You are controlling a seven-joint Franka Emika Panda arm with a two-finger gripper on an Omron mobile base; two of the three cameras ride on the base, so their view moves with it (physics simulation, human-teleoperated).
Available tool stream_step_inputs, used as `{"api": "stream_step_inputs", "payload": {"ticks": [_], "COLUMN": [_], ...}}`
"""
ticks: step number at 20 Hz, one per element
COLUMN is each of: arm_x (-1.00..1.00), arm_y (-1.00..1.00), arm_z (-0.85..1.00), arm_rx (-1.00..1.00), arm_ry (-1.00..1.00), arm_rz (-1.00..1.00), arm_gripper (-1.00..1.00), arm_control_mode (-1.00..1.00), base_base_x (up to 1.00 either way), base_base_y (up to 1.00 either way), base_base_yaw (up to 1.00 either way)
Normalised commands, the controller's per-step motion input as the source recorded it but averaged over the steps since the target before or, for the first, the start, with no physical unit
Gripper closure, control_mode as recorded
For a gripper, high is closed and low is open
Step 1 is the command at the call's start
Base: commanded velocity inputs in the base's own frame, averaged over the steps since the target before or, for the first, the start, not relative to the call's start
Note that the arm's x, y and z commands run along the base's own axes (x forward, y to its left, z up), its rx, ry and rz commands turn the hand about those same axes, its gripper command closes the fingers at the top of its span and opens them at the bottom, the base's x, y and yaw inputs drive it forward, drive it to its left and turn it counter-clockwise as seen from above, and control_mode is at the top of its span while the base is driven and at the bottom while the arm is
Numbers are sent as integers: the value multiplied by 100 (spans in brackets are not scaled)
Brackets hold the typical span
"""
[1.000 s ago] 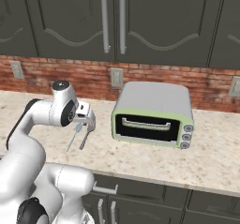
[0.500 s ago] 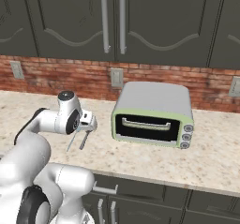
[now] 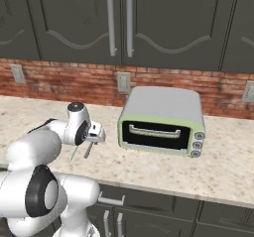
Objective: Take the fork and place it on the left side of the plate. Then take the spoon and place it on the right side of the plate. Make sure they're directly next to the plate.
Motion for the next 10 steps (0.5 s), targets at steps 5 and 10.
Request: {"api": "stream_step_inputs", "payload": {"ticks": [5,10], "arm_x": [28,29], "arm_y": [0,0], "arm_z": [-35,-34], "arm_rx": [0,0], "arm_ry": [4,2], "arm_rz": [0,0], "arm_gripper": [-100,-100], "arm_control_mode": [-100,-100], "base_base_x": [0,0], "base_base_y": [0,0], "base_base_yaw": [0,0]}}
